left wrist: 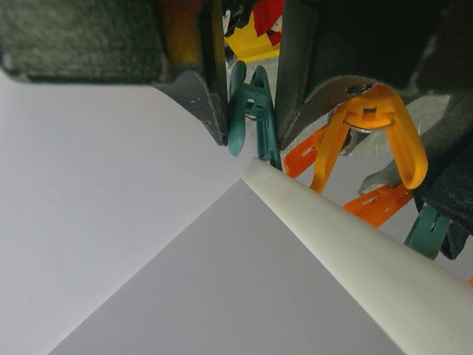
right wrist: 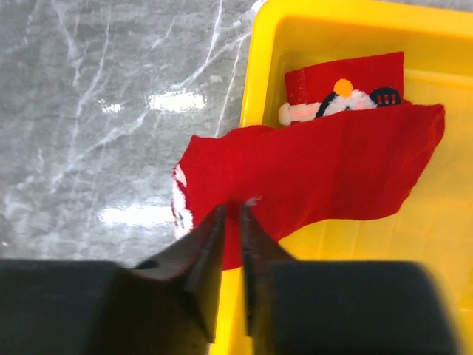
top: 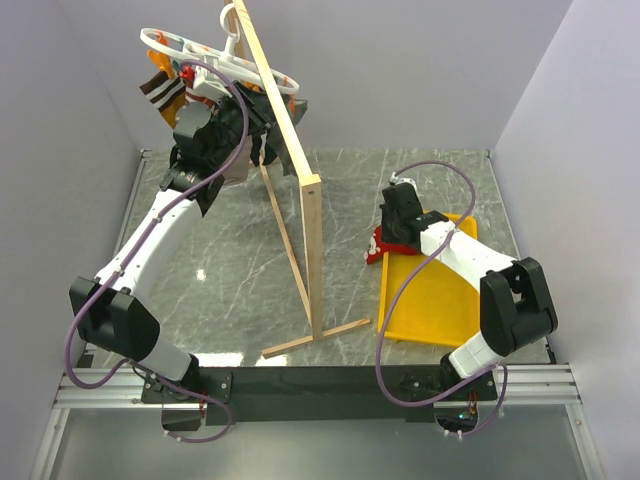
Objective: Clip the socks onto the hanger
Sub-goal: Adjust the sock in the bin.
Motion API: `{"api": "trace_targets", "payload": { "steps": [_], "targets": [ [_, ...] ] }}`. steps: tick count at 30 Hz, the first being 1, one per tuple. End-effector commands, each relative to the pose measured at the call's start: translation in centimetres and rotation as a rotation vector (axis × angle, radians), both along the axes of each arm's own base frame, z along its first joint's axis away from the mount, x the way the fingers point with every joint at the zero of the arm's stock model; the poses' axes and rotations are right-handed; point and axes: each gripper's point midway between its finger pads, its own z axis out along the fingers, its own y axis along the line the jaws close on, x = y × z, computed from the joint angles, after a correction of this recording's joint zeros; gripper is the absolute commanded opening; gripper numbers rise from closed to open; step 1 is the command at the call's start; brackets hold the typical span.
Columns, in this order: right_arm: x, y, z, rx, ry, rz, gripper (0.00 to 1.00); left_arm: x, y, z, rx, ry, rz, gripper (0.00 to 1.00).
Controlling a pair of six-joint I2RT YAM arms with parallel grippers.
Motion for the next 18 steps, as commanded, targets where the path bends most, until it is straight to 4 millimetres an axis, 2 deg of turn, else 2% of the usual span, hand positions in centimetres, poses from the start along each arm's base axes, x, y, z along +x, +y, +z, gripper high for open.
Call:
{"api": "trace_targets", "payload": {
  "steps": [1, 2, 3, 8, 13, 15, 16, 18],
  "targets": [
    [0.4, 0.2, 1.4, 0.018, -0.041, 0.002, 0.28, -2.0, 1.5, 4.9, -0.025, -0.139, 0.042, 0.27],
    [0.3, 0.3, 1.3, 0.020, -0.036, 0.004, 0.36, -2.0, 1.5, 4.9, -0.023, -0.138, 0.044, 0.27],
    [0.4, 0.3, 1.2, 0.019, -0.035, 0.001, 0.38, -2.0, 1.5, 4.9, -0.023, -0.140, 0.044, 0.27],
    [0.3, 0.1, 0.0, -0.006, 0.005, -0.002, 0.40, -1.9, 1.5, 4.8, -0.017, -0.140, 0.047, 0.27],
    [0.4, 0.3, -0.4, -0.003, 0.011, 0.002, 0.40, -2.0, 1.7, 5.0, -0.010, -0.146, 0.056, 0.27],
    [0.3, 0.3, -0.8, -0.007, 0.024, 0.003, 0.34, -2.0, 1.7, 5.1, -0.008, -0.149, 0.058, 0.27],
    [0.3, 0.2, -0.8, -0.010, 0.029, -0.001, 0.28, -2.0, 1.8, 5.2, -0.009, -0.150, 0.060, 0.27],
    [0.3, 0.0, -0.6, -0.015, 0.024, -0.014, 0.07, -2.1, 1.8, 5.2, -0.006, -0.152, 0.059, 0.27]
  ]
}}
